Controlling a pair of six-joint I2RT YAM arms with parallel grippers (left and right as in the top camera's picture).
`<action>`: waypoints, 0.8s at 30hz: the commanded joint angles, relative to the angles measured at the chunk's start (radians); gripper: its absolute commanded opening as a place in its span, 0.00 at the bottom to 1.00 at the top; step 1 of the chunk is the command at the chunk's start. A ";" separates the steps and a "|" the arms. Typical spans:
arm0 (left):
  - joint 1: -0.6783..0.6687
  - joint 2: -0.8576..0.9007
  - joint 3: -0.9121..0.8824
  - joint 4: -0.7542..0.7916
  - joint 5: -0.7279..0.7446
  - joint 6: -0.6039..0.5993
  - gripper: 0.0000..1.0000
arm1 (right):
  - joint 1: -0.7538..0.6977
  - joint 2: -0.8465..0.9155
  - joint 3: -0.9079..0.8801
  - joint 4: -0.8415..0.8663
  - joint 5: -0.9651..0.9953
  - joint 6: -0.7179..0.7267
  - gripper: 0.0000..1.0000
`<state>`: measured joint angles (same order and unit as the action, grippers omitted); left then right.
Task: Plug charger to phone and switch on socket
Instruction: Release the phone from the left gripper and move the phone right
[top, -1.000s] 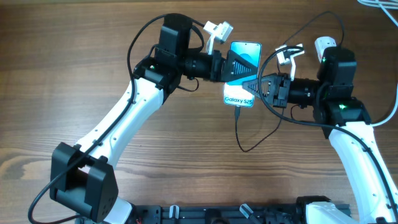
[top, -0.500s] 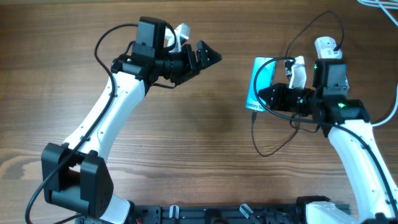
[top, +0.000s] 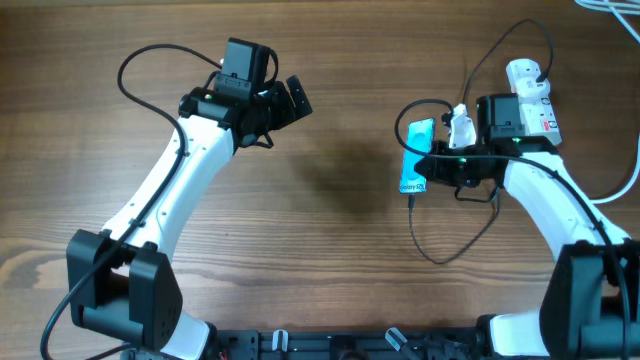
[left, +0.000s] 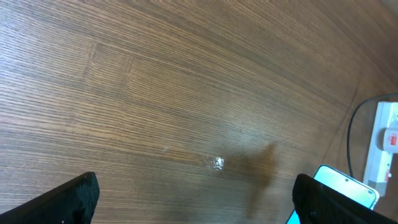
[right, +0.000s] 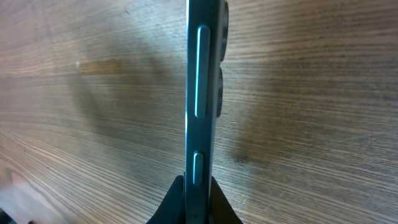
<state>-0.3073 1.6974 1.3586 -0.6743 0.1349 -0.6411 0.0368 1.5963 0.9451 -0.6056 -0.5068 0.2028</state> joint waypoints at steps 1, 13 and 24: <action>0.006 -0.015 0.001 0.000 -0.029 0.005 1.00 | 0.002 0.042 0.015 0.010 -0.019 -0.020 0.04; 0.006 -0.015 0.001 0.000 -0.029 0.005 1.00 | 0.002 0.050 0.015 0.029 -0.123 -0.045 0.04; 0.006 -0.015 0.001 0.000 -0.029 0.005 1.00 | 0.003 0.050 0.015 0.075 -0.124 -0.050 0.04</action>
<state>-0.3073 1.6974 1.3586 -0.6743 0.1238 -0.6411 0.0368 1.6386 0.9451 -0.5381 -0.5941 0.1768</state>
